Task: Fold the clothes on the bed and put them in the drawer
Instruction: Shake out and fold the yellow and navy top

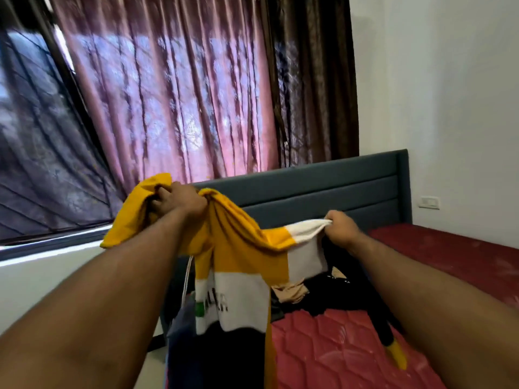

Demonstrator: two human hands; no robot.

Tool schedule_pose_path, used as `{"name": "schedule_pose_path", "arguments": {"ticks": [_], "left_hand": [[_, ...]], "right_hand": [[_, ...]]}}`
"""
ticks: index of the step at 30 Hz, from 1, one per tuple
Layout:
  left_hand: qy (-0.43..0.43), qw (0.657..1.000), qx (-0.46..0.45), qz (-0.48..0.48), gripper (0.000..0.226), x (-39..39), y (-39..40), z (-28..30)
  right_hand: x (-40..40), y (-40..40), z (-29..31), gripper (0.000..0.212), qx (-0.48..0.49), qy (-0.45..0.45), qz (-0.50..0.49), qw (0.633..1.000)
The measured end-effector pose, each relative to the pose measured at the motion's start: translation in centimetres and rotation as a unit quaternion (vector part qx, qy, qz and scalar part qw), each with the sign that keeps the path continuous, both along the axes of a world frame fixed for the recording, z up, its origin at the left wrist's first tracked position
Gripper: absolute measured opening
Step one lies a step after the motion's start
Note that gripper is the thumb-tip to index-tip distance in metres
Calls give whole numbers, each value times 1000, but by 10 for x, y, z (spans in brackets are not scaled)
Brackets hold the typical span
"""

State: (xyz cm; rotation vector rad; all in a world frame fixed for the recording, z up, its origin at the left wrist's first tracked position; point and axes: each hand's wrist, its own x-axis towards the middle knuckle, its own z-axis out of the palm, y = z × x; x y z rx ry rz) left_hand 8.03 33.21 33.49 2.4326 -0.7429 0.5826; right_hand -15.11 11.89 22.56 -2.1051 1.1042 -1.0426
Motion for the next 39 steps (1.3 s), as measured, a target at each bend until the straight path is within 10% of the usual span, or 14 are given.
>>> {"name": "schedule_pose_path", "arguments": {"ticks": [3,10,13,18,24,29,33,39], "left_hand": [[-42,992,79,-92,40,46,-57,-22],[-132,980,-99,-110,40,59,-153,76],[-156,959,-193,-134,73,30,-165,137],[-259,942,-158,-144,53,10,-116,146],[-268,926,-114,-238,24,8,-21,-61],[-83,964,164,-195,30,-22,71,-338],[175,833,469,-237,65,-79,147,-494],[50,898,385,-208,33,-110,115,-506]], "right_hand": [[10,-41,-22,9,27,4,-46,999],[-5,-151,49,24,-26,-67,-180,981],[-21,-161,92,29,-39,-129,-212,968],[-66,-128,119,30,-81,-137,-179,971],[-119,-56,-8,26,-57,-6,-117,992],[-139,20,-241,35,66,277,18,959],[-162,77,-406,69,232,466,77,850],[-158,56,-448,25,265,157,-57,950]]}}
